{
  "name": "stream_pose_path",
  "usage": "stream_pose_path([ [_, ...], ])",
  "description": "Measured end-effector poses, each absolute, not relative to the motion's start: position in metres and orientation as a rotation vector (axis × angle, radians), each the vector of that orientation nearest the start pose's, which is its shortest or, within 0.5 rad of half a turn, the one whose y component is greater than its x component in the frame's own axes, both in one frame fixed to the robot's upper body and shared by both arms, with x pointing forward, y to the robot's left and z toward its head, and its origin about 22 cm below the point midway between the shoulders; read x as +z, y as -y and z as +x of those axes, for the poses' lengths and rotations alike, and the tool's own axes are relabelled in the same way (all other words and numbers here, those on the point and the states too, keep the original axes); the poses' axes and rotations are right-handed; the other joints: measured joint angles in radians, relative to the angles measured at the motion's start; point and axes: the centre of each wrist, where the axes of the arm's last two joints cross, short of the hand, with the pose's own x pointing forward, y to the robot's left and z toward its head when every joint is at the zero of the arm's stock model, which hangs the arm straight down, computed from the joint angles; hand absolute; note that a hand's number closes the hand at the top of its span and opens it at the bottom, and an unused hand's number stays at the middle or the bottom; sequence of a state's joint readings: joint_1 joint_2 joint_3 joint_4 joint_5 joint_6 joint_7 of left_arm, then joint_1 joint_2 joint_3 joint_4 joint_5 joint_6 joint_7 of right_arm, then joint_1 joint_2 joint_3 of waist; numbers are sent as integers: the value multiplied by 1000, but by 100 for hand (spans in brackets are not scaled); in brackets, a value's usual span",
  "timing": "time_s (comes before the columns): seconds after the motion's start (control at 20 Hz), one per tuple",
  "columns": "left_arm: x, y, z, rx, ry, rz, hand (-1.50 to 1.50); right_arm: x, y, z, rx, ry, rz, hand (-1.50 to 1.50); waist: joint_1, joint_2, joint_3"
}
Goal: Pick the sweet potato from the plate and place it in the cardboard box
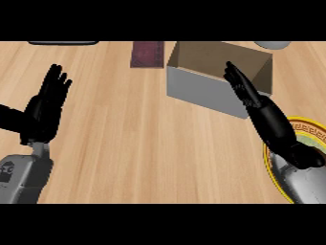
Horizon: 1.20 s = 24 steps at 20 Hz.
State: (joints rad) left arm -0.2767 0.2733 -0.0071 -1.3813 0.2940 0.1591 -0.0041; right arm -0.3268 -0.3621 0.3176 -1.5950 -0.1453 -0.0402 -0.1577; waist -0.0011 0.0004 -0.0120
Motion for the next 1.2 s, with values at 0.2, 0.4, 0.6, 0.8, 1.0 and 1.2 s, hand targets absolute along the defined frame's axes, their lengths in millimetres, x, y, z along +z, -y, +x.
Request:
stream_pose_path([
  [0.2, 22, -283, 295, 95, 1577, 161, 0, 86, 262, 282, 515, 1948, 16, 150, -17, -3, 8],
  [0.4, -2, -301, 276, 111, 1473, 277, 0, 103, 341, 272, 676, 1877, -332, 150, -53, -4, 7],
  [0.6, -21, -307, 261, 122, 1408, 317, 0, 78, 414, 240, 569, 1796, -608, -150, -59, -2, 13],
  [0.8, -25, -299, 257, 105, 1391, 324, 0, 72, 472, 199, 593, 1798, -782, -150, -42, -3, 14],
  [1.0, -28, -293, 256, 90, 1382, 327, 0, 93, 504, 170, 700, 1696, -874, -150, -30, -3, 12],
  [1.2, -27, -293, 255, 80, 1383, 324, 0, 119, 516, 150, 767, 1569, -892, -150, -24, -4, 11],
])
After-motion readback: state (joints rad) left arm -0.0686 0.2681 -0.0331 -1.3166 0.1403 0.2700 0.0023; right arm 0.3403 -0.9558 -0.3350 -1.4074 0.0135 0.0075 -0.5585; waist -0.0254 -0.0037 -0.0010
